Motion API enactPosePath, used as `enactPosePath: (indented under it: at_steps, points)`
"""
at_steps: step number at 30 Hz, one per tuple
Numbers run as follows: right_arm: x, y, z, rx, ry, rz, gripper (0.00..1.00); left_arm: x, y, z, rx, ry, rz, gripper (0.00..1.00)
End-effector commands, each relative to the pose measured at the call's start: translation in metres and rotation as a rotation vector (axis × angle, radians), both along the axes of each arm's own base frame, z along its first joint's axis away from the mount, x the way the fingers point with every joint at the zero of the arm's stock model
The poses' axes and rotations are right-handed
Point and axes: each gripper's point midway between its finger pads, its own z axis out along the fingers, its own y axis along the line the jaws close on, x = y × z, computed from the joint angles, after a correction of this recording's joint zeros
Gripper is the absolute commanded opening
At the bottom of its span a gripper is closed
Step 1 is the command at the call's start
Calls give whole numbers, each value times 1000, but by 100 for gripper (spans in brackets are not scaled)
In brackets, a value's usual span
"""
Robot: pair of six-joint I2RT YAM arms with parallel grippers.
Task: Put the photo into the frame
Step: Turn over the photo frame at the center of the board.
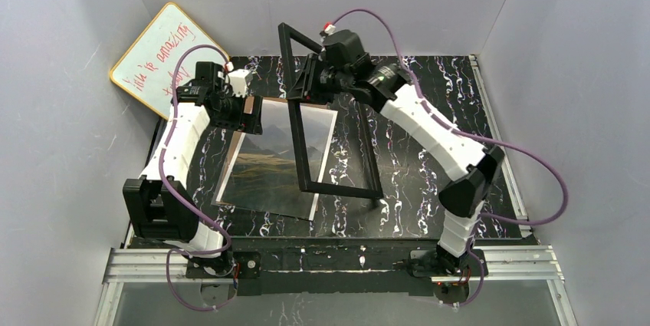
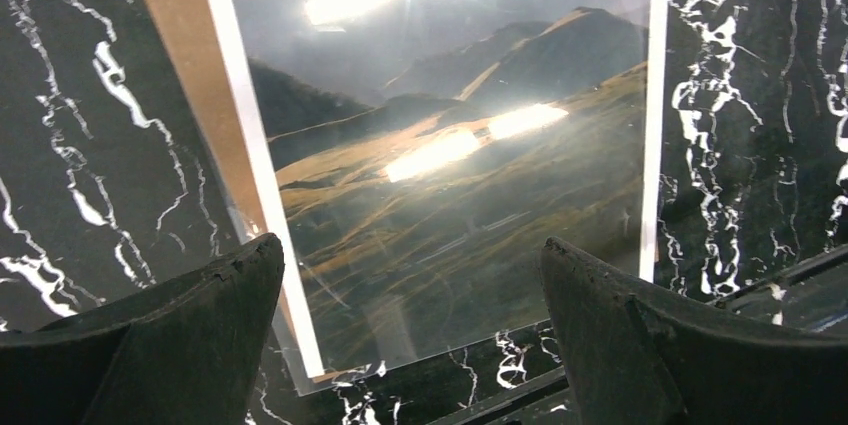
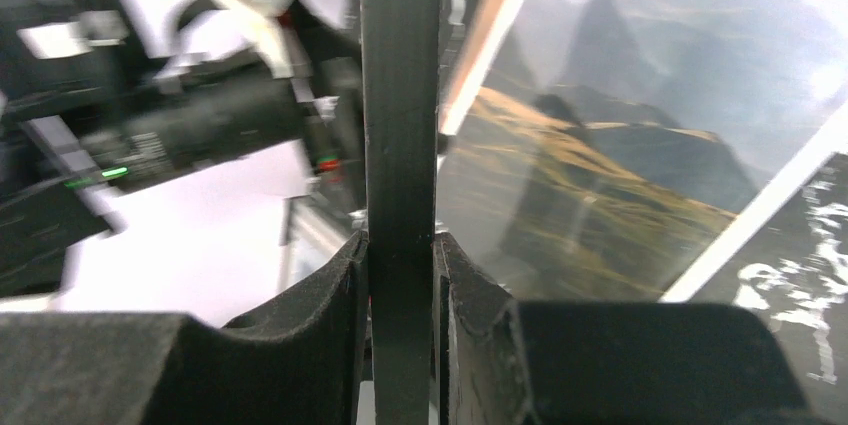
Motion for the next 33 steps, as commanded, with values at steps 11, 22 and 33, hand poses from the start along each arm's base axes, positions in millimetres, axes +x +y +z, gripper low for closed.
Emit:
enactPosePath:
  at_steps: [11, 22, 33]
  points:
    - [-46, -22, 180, 789, -50, 205, 1, -9, -62, 22, -271, 32, 6, 98]
    - [-45, -26, 195, 1145, 31, 265, 1, -12, -96, 14, -511, 115, 81, 98]
    - [-41, -26, 195, 1217, 67, 270, 1, -10, -84, -12, -423, 110, 95, 98]
